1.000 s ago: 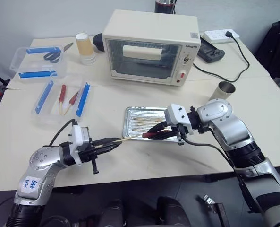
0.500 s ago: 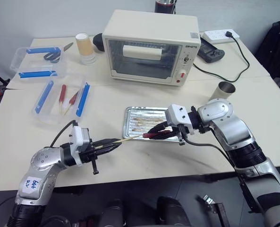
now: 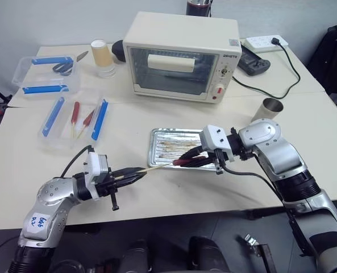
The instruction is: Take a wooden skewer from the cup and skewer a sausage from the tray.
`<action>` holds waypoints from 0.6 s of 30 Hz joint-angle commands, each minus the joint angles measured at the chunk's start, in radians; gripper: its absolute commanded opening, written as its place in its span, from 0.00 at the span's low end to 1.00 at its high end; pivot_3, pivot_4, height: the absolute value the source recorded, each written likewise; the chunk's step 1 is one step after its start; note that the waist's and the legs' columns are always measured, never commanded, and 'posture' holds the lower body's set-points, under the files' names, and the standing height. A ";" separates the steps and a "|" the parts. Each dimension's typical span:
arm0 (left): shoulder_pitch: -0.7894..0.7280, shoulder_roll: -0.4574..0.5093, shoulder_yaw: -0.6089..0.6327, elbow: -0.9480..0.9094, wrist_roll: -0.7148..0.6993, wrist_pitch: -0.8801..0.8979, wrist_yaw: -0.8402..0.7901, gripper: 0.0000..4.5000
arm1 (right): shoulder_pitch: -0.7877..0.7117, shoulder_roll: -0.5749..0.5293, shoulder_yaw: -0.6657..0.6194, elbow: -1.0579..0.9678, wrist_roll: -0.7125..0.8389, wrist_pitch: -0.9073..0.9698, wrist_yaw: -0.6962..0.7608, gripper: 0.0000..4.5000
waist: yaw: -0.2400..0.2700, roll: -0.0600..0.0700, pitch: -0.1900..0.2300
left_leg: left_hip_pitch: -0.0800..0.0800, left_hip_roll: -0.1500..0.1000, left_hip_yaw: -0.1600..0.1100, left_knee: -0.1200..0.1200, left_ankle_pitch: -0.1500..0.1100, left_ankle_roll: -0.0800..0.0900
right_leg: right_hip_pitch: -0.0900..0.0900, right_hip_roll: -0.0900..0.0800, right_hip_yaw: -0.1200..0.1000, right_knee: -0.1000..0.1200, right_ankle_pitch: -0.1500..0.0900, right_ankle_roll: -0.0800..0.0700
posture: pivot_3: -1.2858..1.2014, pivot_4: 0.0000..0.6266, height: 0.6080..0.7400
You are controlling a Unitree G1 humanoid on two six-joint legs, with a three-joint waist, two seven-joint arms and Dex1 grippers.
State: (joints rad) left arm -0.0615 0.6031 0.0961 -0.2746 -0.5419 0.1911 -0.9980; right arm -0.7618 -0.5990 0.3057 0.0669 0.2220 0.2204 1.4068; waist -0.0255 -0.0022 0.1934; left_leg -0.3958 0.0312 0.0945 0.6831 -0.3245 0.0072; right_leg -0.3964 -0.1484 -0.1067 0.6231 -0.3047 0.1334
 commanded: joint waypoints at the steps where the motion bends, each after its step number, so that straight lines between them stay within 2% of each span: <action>1: -0.004 -0.004 -0.007 -0.037 -0.006 0.000 0.001 0.00 | -0.012 0.004 -0.013 -0.029 0.010 -0.012 0.002 0.18 | 0.000 0.000 0.000 | 0.000 0.000 0.000 0.000 0.000 0.000 | 0.000 0.000 0.000 0.000 0.000 0.000 | 0.52 0.24 1.00; 18: -0.065 -0.014 -0.069 -0.008 0.013 0.011 -0.009 0.00 | -0.027 0.006 0.023 -0.076 -0.010 -0.033 0.037 0.18 | 0.000 0.000 0.000 | 0.000 0.000 0.000 0.000 0.000 0.000 | 0.000 0.000 0.000 0.000 0.000 0.000 | 0.52 0.24 1.00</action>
State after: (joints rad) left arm -0.1155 0.5916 0.0382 -0.2667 -0.5302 0.2079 -0.9943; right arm -0.7693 -0.5950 0.3206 0.0378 0.2074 0.2001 1.4317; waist -0.0253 -0.0022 0.1934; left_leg -0.3957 0.0311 0.0946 0.6833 -0.3245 0.0072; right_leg -0.3964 -0.1484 -0.1067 0.6234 -0.3047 0.1334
